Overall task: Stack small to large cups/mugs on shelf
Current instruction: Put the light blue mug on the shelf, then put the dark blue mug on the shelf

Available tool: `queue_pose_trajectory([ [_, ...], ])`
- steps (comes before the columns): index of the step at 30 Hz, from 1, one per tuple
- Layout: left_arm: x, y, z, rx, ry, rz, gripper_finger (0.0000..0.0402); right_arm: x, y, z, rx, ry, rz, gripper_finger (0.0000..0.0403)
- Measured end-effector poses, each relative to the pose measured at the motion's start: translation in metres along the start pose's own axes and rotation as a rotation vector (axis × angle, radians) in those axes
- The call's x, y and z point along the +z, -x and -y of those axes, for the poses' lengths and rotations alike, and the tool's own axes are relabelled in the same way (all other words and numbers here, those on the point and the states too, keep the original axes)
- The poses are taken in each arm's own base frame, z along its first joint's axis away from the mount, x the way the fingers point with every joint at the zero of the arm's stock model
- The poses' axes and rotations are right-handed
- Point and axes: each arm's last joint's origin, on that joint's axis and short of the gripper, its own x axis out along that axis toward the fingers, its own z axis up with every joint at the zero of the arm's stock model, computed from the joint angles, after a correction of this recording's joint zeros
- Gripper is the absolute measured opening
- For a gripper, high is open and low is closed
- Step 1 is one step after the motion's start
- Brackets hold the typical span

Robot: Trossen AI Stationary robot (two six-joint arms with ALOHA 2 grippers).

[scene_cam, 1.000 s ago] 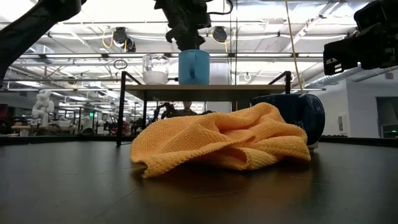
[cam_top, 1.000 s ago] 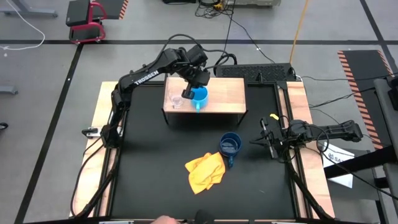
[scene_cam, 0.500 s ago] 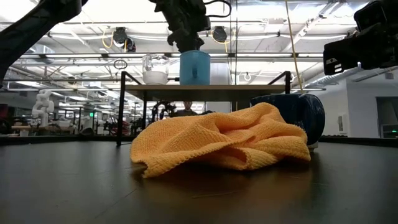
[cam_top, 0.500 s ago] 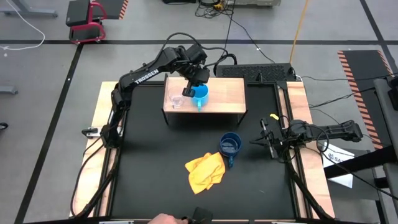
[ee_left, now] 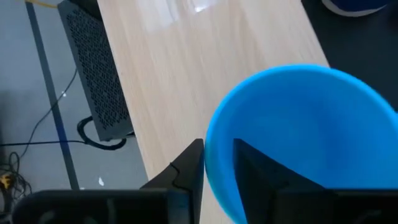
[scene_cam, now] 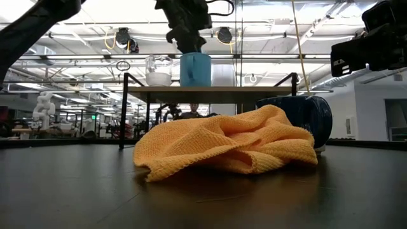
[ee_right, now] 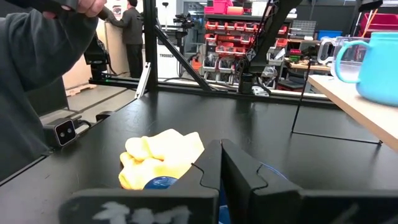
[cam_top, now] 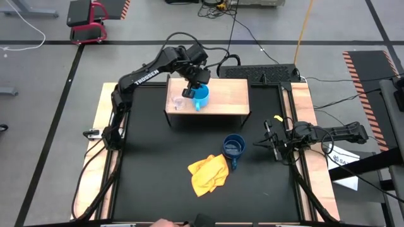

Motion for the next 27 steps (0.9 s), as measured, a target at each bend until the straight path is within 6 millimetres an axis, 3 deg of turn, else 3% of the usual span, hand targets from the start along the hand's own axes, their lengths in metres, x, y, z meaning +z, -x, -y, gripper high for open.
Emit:
queue_pose_trajectory([
  [21, 0.001, 0.003, 0.0, -0.004, 0.046, 0.024, 0.0088, 0.0, 0.0, 0.0, 0.0, -0.002, -0.001, 0.0],
  [27, -0.002, 0.013, 0.0, -0.001, 0.08, 0.033, 0.0088, 0.0, 0.0, 0.0, 0.0, -0.002, 0.0, 0.0],
])
